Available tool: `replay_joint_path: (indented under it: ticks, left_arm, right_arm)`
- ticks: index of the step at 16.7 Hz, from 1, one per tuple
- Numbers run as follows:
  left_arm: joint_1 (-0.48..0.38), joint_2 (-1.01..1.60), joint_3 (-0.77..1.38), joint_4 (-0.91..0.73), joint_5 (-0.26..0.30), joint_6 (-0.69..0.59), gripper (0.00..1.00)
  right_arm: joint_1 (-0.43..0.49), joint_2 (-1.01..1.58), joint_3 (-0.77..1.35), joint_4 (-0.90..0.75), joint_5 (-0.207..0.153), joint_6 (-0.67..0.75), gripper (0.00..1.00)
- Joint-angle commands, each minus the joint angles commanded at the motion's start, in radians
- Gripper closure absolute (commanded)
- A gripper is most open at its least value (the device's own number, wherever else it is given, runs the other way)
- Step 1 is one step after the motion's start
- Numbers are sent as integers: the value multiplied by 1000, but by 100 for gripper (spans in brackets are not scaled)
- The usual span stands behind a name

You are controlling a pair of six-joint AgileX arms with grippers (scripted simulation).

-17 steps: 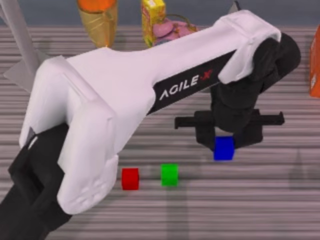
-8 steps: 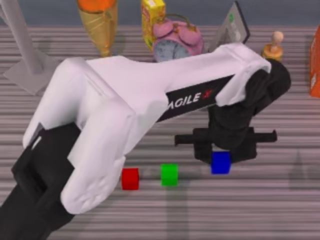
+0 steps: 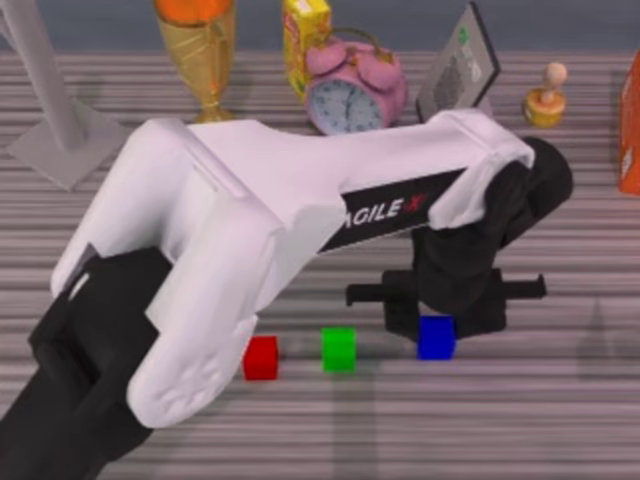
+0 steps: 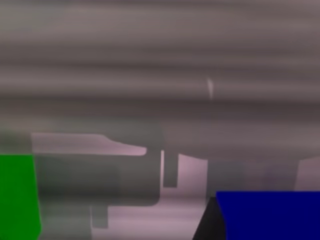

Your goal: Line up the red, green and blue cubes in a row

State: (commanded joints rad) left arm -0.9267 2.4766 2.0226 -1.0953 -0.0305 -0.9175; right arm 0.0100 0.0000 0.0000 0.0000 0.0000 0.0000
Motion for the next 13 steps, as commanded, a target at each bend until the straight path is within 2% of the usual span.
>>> replay_joint_path:
  ticks: [11,13]
  left_arm:
    - [0,0,0,0,0,0,2]
    - [0,0,0,0,0,0,0]
  right_arm:
    - [0,0,0,0,0,0,0]
    - [0,0,0,0,0,0,0]
